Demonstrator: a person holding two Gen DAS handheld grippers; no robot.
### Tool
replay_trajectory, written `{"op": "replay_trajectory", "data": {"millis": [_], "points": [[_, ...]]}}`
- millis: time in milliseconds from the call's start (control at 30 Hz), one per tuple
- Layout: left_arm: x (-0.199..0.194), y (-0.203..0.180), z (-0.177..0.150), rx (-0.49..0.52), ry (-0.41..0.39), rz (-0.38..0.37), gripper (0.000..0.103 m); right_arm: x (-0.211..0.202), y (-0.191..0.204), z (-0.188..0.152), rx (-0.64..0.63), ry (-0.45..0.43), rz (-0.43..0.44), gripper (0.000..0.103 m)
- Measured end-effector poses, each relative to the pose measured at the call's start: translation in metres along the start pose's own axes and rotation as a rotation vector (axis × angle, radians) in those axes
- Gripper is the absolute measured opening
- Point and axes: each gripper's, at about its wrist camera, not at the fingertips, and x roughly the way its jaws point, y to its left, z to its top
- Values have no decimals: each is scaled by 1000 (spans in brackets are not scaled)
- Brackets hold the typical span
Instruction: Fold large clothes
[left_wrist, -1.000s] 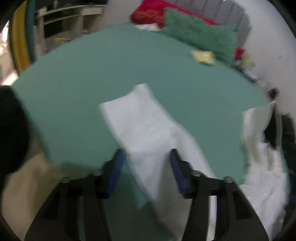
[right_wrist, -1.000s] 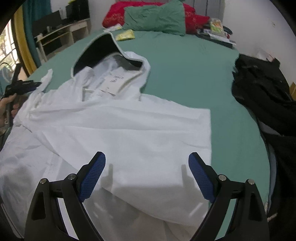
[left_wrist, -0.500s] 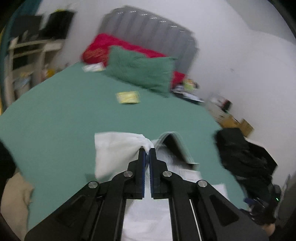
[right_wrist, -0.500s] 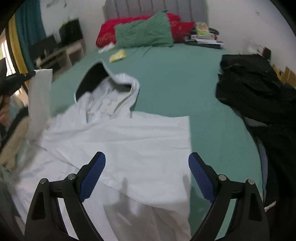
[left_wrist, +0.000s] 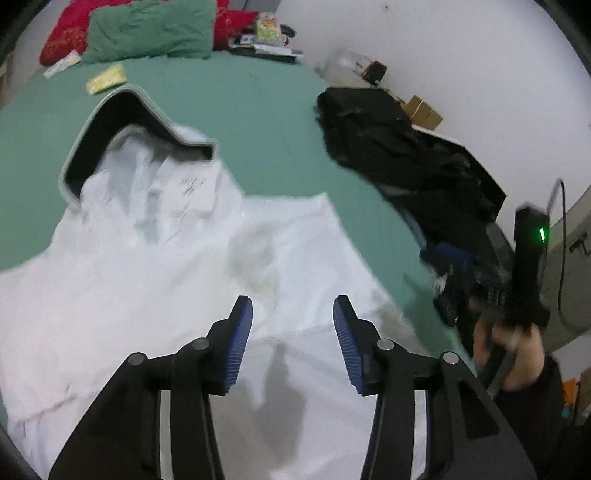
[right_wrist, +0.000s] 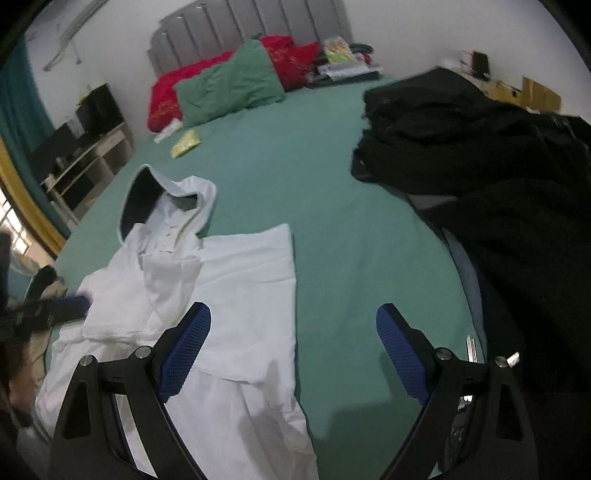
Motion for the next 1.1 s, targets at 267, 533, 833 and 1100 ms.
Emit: {"op": "replay_trajectory", "data": {"millis": [267,533,833,1100], "points": [[-66,136,-28,-156,-42,278,48,37,64,-6,-99,10,88,91],[-81,223,-45,-231,-95,405,48,116,80,-3,-19,137,153,73],[-44,261,-62,-257,-47,438,48,107,83,-10,-99,133,92,6],[-51,243,-52,-242,-59,458,48,86,33,-24,-17,177,-5,8]]}}
